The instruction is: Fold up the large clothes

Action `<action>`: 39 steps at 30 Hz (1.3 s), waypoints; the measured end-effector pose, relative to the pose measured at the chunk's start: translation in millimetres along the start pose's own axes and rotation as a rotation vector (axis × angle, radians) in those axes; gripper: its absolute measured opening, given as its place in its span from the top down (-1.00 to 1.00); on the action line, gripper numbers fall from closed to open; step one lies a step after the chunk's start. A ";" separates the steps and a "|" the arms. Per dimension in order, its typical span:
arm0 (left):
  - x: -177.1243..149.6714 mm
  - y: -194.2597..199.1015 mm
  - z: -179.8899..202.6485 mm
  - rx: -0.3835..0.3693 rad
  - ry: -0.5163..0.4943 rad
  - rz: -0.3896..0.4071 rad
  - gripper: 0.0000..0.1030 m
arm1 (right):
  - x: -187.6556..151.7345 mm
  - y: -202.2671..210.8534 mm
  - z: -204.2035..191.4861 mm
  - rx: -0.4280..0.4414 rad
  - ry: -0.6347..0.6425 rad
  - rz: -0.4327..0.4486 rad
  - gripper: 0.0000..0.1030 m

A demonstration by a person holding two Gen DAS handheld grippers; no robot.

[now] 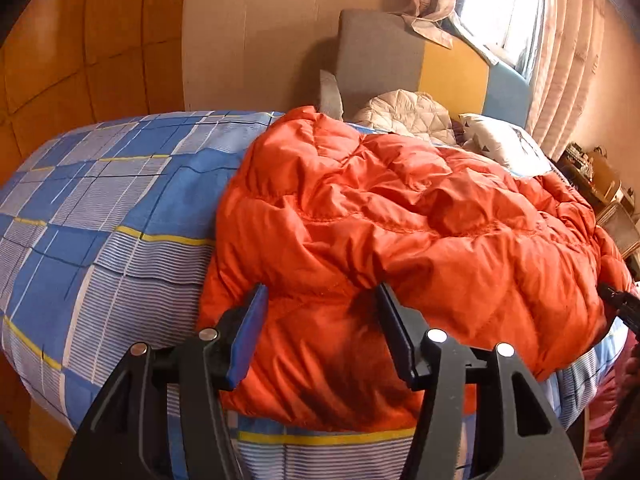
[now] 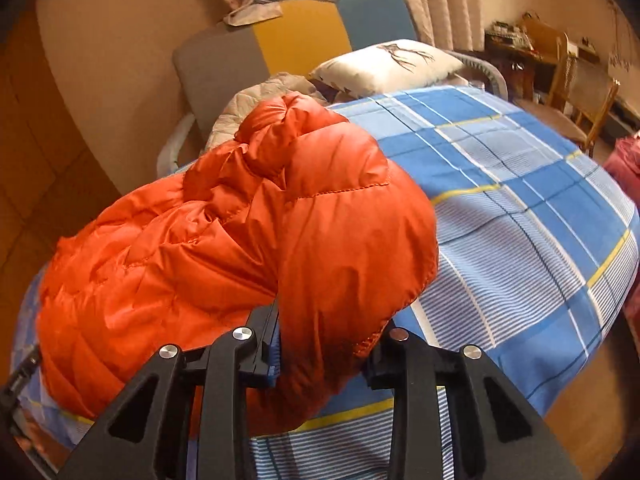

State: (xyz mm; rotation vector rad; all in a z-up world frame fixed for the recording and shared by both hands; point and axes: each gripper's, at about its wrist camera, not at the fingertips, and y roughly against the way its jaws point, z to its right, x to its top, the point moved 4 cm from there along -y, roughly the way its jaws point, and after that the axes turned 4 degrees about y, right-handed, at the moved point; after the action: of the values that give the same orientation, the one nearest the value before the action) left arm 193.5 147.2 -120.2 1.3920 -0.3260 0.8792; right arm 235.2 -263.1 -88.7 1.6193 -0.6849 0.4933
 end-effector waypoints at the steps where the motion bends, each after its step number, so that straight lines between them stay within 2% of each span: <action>1: -1.3 4.5 -0.5 0.019 0.022 0.012 -0.08 | -0.4 -0.4 3.6 0.013 -0.019 -0.008 0.36; 3: -8.8 10.4 5.0 0.014 0.029 0.008 -0.07 | -3.9 -4.7 19.6 0.053 -0.113 -0.036 0.28; 5: -17.8 15.7 10.4 0.015 0.014 0.022 -0.07 | -7.7 -7.9 25.7 0.071 -0.141 -0.043 0.02; 6: -20.7 15.8 13.6 0.010 -0.001 0.021 -0.07 | -10.6 -10.0 29.2 0.080 -0.170 -0.056 -0.19; 9: -27.5 6.9 22.6 -0.008 -0.031 0.000 -0.08 | -13.3 -18.6 35.8 0.126 -0.248 -0.074 -0.32; 10: -26.8 3.8 23.0 -0.007 -0.034 0.000 -0.09 | -13.2 -23.6 39.7 0.152 -0.293 -0.088 -0.29; 11: -26.2 0.3 23.8 -0.012 -0.030 -0.010 -0.09 | -11.6 -26.9 39.2 0.154 -0.306 -0.091 -0.12; 12: -25.3 -4.3 23.3 -0.023 -0.029 -0.035 -0.09 | -7.7 -26.0 36.9 0.152 -0.288 -0.075 0.18; 13: -24.8 -4.4 23.2 -0.026 -0.030 -0.034 -0.09 | -3.5 -22.1 30.9 0.138 -0.243 -0.057 0.37; 16: -26.0 -7.8 26.5 -0.013 -0.054 -0.036 -0.09 | 7.4 -1.6 2.6 0.058 -0.075 0.021 0.63; 18: -28.9 -10.4 28.3 -0.005 -0.057 -0.042 -0.08 | 10.9 11.3 -20.5 -0.003 0.047 0.084 0.67; 21: -32.5 -11.8 30.6 -0.001 -0.053 -0.044 -0.06 | 15.5 28.5 -49.2 -0.043 0.182 0.165 0.69; 26: -32.9 -13.6 30.6 -0.037 -0.038 -0.057 0.03 | 17.9 50.2 -85.7 -0.022 0.310 0.246 0.70; 31: -31.2 -16.5 30.1 -0.075 -0.034 -0.070 0.14 | 15.3 69.4 -127.0 0.093 0.393 0.286 0.72; 39: -29.0 -19.7 19.5 -0.157 0.017 -0.092 0.26 | 0.7 93.4 -207.8 0.305 0.533 0.298 0.74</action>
State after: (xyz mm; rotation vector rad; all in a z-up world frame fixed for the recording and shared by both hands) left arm 193.9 120.3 -150.0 1.2446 -0.3092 0.7728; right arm 185.5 -65.7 13.5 1.5680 -0.4574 1.2446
